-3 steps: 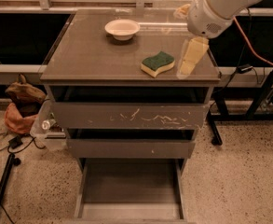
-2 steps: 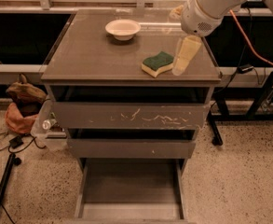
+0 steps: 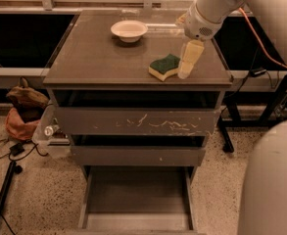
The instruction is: Place sponge into bottom drawer
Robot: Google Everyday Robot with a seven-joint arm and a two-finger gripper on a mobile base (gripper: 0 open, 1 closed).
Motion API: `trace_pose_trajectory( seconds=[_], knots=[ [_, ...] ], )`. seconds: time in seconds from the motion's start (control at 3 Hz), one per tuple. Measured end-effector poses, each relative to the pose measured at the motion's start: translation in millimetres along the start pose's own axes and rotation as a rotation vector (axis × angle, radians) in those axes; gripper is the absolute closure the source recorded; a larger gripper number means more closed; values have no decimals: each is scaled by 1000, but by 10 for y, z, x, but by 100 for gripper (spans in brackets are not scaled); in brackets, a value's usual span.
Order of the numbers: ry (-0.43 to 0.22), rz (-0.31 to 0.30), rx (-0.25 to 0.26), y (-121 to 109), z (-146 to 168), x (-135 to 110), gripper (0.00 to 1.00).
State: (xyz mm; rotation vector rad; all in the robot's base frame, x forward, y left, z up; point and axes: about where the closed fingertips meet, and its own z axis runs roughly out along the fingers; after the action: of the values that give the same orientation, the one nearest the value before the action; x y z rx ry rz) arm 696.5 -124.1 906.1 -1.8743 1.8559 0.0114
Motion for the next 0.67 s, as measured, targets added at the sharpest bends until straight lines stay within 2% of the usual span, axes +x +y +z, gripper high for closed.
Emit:
trace_pose_trajectory(
  seconds=[0.33, 0.67],
  knots=[
    [23, 0, -47, -48, 261, 65, 0],
    [23, 0, -47, -48, 261, 65, 0]
  ],
)
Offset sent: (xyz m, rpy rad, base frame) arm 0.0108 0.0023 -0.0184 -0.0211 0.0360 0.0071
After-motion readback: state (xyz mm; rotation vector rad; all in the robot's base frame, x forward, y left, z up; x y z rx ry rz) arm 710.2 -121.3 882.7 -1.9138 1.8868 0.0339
